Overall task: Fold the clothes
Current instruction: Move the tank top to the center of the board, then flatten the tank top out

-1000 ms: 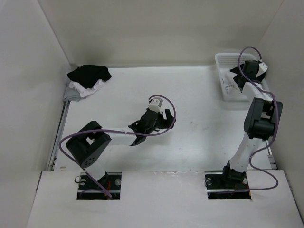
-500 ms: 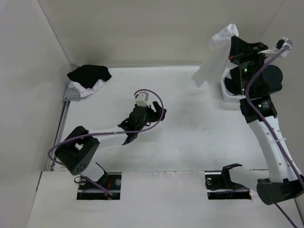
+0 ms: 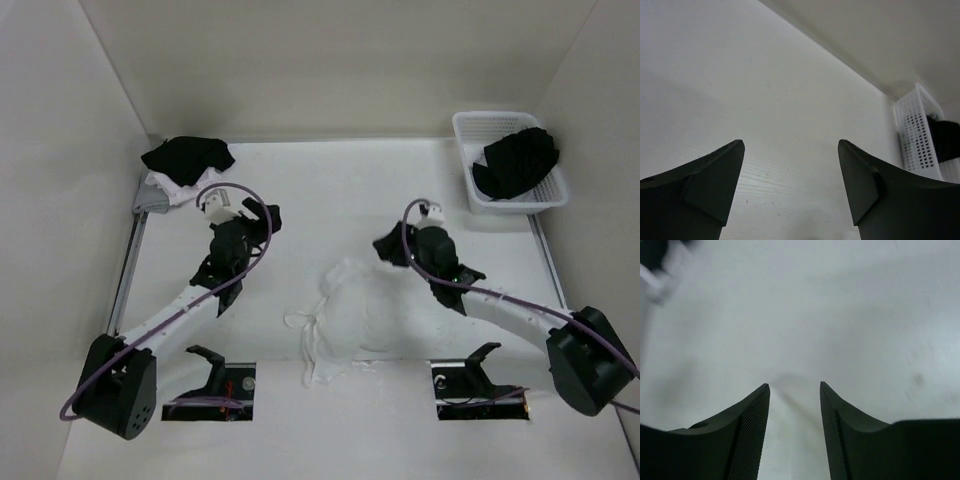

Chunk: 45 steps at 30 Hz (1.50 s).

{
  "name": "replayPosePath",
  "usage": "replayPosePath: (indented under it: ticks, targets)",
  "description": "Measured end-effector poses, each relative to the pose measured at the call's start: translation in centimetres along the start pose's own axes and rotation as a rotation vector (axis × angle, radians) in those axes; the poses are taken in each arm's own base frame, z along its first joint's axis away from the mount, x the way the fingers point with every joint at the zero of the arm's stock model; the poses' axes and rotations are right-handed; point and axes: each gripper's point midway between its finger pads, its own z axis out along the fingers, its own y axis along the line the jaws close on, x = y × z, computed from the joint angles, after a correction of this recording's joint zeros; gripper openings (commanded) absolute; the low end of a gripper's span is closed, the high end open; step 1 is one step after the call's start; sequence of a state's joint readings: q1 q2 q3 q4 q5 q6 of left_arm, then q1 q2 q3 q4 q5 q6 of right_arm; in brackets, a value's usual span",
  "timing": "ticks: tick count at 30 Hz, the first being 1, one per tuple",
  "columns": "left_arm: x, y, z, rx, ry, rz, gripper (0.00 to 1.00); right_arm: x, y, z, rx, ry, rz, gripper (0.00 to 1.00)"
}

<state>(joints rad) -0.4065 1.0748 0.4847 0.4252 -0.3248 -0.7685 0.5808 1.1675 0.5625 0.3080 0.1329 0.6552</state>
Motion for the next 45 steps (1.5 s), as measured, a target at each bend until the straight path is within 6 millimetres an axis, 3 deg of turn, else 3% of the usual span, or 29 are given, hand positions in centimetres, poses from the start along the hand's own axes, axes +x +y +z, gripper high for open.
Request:
replayPosePath:
  ticks: [1,3,5,7,8,10,12,17,20,24,28,32,37,45]
  targets:
    - [1.2,0.2,0.1,-0.006,0.036,0.015,0.73,4.8,-3.2,-0.8,0.083,0.126,-0.009,0.42]
    - [4.5,0.2,0.1,-0.007,0.129,0.057,0.72,7.6,-5.2,-2.4,0.138,0.200,-0.002,0.23]
    - [8.4,-0.1,0.0,0.000,0.237,0.116,0.68,6.9,-5.2,-3.4,0.148,0.178,0.017,0.11]
    - [11.9,-0.6,-0.5,0.017,0.341,0.168,0.61,5.0,-4.7,-3.8,0.143,0.115,0.047,0.11]
    - [13.2,-0.9,-0.9,0.028,0.383,0.188,0.57,4.2,-4.7,-4.0,0.153,0.094,0.058,0.15]
    - [15.1,-1.2,-1.8,0.047,0.454,0.218,0.55,3.9,-5.1,-4.0,0.190,0.094,0.064,0.33]
    - [15.9,-1.4,-2.6,0.060,0.502,0.239,0.57,5.0,-6.3,-3.9,0.245,0.141,0.054,0.48]
    - [17.6,-1.0,-4.8,0.065,0.617,0.281,0.59,10.0,-9.0,-4.4,0.358,0.326,0.004,0.51]
    - [19.2,-0.8,-6.6,0.080,0.713,0.291,0.59,11.9,-9.6,-5.1,0.387,0.403,-0.008,0.52]
    - [20.3,0.0,-8.2,0.066,0.803,0.289,0.59,12.7,-9.1,-6.1,0.392,0.436,0.009,0.52]
    - [20.9,0.4,-9.0,0.056,0.851,0.282,0.55,12.2,-8.6,-7.4,0.410,0.411,0.033,0.53]
    - [22.6,0.9,-10.1,0.048,0.920,0.299,0.41,11.9,-8.7,-8.5,0.441,0.393,0.056,0.53]
    - [23.6,0.6,-9.9,0.051,0.937,0.296,0.19,13.5,-10.1,-9.4,0.527,0.442,0.059,0.51]
    - [22.9,1.1,-9.1,0.018,0.895,0.311,0.05,14.4,-10.3,-11.6,0.616,0.459,0.111,0.54]
